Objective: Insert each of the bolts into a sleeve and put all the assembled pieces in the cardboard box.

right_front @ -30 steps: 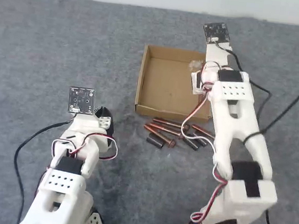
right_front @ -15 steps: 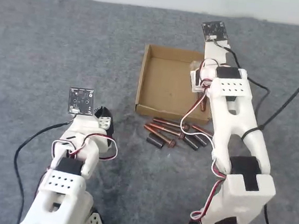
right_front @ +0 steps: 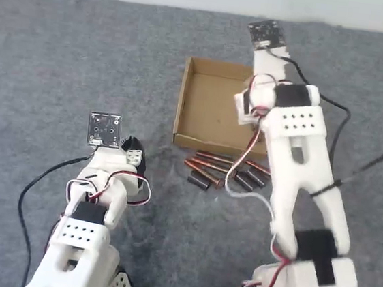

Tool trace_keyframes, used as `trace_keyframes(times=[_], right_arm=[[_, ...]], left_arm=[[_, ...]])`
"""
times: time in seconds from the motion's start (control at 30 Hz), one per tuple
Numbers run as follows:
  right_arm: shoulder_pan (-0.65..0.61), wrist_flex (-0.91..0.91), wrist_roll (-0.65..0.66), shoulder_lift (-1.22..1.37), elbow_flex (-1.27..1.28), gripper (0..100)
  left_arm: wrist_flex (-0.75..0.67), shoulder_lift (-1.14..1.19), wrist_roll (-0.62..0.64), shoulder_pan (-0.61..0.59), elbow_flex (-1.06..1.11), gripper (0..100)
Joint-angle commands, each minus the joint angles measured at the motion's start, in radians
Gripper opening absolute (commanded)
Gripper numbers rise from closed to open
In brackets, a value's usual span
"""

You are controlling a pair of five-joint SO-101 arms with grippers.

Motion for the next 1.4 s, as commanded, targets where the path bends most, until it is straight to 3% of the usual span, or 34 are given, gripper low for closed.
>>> trace_keyframes(times=[0.0,0.27,0.43,0.57,0.77,1.03,1.23,1.37], right_arm=[[-0.071,0.113,0.012,-0.128,-0.048,0.7],[-0.209,0.349,0.012,-0.170,-0.040,0.7],[-0.314,0.361,0.014,-0.180,0.072,0.7],[-0.366,0.295,0.017,-0.180,0.172,0.7],[-0.453,0.136,0.176,-0.180,0.350,0.9],[-0.455,-0.035,0.184,-0.168,0.436,1.9],[-0.458,-0.039,0.256,-0.166,0.466,13.9],[-0.453,-0.104,0.288,-0.166,0.525,11.8]], left_arm=[[-0.028,-0.020,-0.009,-0.005,-0.010,2],[-0.028,-0.020,-0.009,-0.005,-0.008,2],[-0.028,-0.020,-0.009,-0.005,-0.008,2],[-0.028,-0.021,-0.009,-0.005,-0.007,2],[-0.028,-0.023,-0.009,-0.005,-0.007,2],[-0.028,-0.023,-0.009,-0.005,-0.007,2],[-0.028,-0.025,-0.009,-0.005,-0.007,2],[-0.028,-0.025,-0.009,-0.005,-0.007,2]])
